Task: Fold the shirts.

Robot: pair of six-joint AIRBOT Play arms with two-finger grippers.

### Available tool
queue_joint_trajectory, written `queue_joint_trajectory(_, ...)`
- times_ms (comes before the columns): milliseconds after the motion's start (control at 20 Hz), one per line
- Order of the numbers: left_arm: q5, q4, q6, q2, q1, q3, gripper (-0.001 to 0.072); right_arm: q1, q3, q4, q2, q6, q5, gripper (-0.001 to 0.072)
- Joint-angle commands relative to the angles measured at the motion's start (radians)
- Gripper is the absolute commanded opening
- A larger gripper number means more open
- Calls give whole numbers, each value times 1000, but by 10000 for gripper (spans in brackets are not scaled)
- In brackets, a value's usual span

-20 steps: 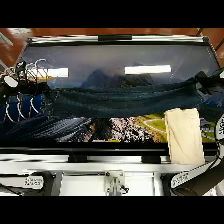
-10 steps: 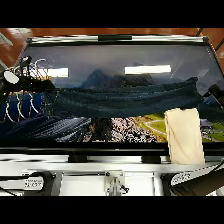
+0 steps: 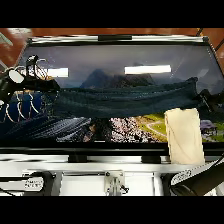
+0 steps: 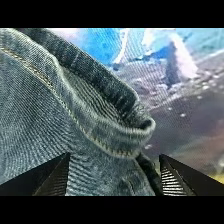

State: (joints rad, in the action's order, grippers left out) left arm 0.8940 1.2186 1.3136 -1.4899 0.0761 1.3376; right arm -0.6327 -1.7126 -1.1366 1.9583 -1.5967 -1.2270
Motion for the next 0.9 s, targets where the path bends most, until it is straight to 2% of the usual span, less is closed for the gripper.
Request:
queue_joint_trajectory(0, 0, 0, 0, 13, -2, 1, 533, 29, 1, -35, 27, 10, 31, 677)
queue_joint_trajectory(100, 0, 0, 0, 13, -2, 1, 534, 51, 1, -29, 35, 10, 60, 664)
queue_joint_trajectory(150, 0, 0, 0, 13, -2, 1, 534, 58, 0, -20, 34, 13, 74, 468)
queue_joint_trajectory(200, 0, 0, 0, 14, -2, 1, 533, 64, -4, -13, 31, 12, 86, 161)
queue_joint_trajectory(250, 0, 0, 0, 16, -2, 1, 533, 64, -11, -5, 23, 18, 93, 92)
queue_joint_trajectory(400, -3, -13, 0, 28, -2, 1, 533, 65, -57, 15, -46, 82, 117, 93)
queue_joint_trajectory(500, -19, -58, -1, 34, -4, 1, 467, 65, -61, 44, -137, 124, 155, 93)
queue_joint_trajectory(600, -60, -101, 0, 38, -23, 2, 467, 65, -61, 99, -244, 156, 183, 93)
queue_joint_trajectory(650, -80, -105, 0, 39, -38, 2, 428, 65, -61, 126, -291, 163, 180, 93)
queue_joint_trajectory(800, -121, -105, 0, 39, -96, 1, 184, 66, -61, 204, -420, 189, 139, 93)
queue_joint_trajectory(850, -133, -105, 0, 39, -117, 1, 168, 66, -61, 215, -457, 188, 122, 93)
